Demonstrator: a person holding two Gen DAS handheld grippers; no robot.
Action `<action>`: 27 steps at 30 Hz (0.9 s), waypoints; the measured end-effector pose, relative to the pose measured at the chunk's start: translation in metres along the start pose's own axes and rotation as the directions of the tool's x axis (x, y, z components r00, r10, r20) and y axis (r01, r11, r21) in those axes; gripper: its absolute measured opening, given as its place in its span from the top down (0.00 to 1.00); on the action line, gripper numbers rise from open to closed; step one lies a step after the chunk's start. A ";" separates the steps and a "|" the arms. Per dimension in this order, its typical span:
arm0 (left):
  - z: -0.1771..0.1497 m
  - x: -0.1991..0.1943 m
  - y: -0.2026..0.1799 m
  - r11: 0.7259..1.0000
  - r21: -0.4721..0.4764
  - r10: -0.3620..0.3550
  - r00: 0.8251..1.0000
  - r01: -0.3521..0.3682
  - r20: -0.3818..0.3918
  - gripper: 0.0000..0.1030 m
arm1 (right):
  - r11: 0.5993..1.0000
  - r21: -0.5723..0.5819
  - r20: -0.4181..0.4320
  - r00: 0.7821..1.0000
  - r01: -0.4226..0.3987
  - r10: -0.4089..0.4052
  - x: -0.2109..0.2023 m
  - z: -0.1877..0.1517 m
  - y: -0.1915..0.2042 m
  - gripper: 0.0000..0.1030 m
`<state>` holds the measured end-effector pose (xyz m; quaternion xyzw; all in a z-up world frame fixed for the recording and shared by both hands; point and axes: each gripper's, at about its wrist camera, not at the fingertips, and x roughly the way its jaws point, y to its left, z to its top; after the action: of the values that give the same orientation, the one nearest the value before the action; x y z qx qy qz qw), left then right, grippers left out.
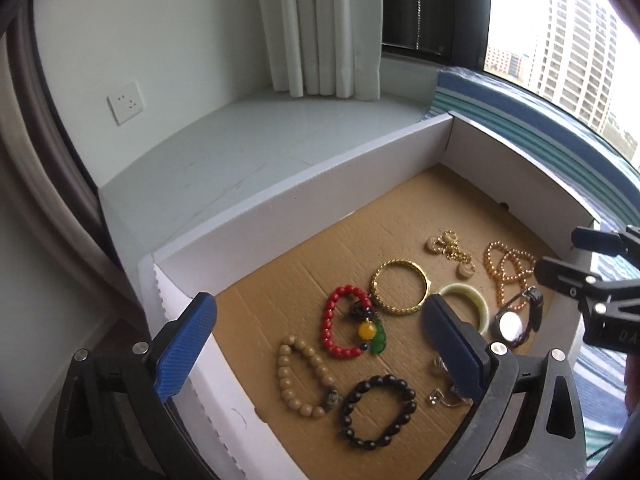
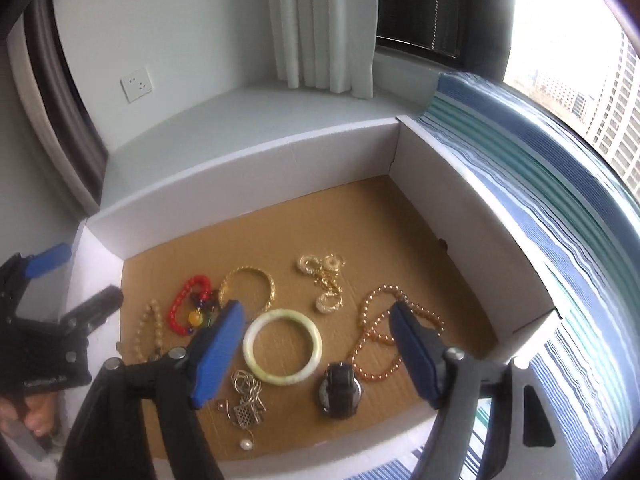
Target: Organize jewelry
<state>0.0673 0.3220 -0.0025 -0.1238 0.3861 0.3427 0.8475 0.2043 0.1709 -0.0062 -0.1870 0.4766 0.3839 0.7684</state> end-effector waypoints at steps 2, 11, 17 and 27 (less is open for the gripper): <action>-0.004 -0.005 -0.002 1.000 0.002 0.020 1.000 -0.020 -0.001 0.01 | 1.000 -0.021 0.010 1.000 0.003 -0.003 -0.009 -0.010 0.005 0.24; -0.017 -0.020 -0.009 1.000 -0.017 0.007 0.998 -0.008 -0.062 0.01 | 0.999 -0.032 0.031 0.999 0.042 -0.041 -0.022 -0.031 0.013 0.23; -0.024 -0.025 -0.006 0.997 -0.068 -0.048 0.992 0.041 -0.118 0.01 | 0.998 -0.011 0.014 0.998 0.064 -0.063 -0.024 -0.039 0.016 0.20; -0.025 -0.036 0.001 0.994 -0.103 -0.051 0.993 0.039 -0.110 0.01 | 0.996 0.016 -0.024 0.996 0.088 -0.087 -0.023 -0.045 0.028 0.20</action>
<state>0.0356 0.2934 0.0075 -0.1940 0.4124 0.3350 0.8247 0.1503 0.1502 -0.0054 -0.2058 0.4802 0.3436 0.7804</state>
